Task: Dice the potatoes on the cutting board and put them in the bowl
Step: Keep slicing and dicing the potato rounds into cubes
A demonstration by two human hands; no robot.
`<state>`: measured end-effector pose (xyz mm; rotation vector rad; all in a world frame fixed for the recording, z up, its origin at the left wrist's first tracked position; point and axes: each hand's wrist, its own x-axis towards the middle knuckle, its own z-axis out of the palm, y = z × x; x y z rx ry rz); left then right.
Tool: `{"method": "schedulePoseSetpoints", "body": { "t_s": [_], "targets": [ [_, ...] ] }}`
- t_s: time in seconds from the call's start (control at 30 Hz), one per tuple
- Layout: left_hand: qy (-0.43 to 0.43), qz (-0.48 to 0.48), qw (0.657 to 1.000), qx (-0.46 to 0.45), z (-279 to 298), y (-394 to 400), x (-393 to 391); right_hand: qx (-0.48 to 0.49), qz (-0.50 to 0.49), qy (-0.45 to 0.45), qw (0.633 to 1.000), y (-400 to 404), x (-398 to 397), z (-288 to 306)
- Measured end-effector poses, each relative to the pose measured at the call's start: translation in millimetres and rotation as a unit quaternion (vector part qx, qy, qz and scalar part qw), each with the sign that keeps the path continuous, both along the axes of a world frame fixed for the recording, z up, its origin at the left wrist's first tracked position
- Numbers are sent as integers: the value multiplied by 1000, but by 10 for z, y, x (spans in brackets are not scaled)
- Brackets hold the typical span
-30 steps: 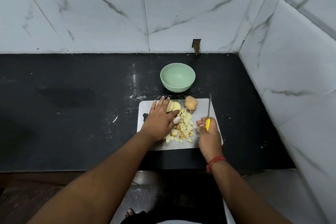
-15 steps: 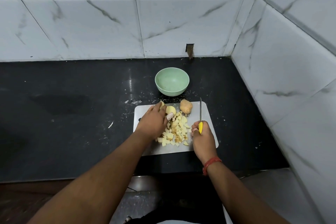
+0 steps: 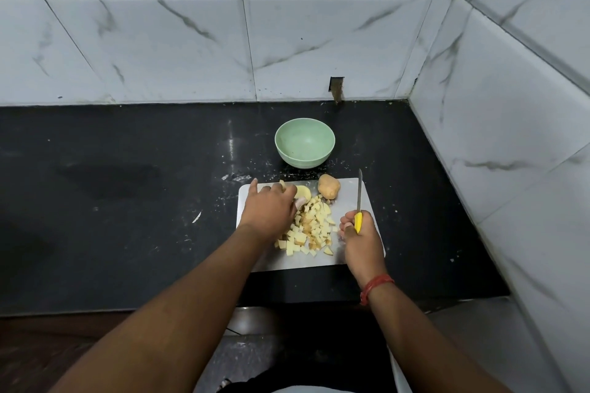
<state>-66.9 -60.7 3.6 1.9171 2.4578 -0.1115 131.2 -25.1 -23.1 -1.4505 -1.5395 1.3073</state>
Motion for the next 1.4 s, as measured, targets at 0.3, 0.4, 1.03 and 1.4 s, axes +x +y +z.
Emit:
{"method": "schedulePoseSetpoints", "body": {
  "t_s": [0.3, 0.4, 1.03, 1.4],
  "targets": [
    [-86, 133, 987, 5, 23, 139, -99, -13, -1, 15, 1000, -54, 63, 77],
    [-107, 140, 983, 54, 1, 167, -99, -8, -5, 18, 1000, -54, 98, 95],
    [-94, -168, 981, 13, -326, 61, 876, -76, -42, -30, 996, 182, 398, 178],
    [-20, -259, 964, 56, -450, -207, 788, -42, 114, -181, 976, 205, 357, 305]
  ]
}}
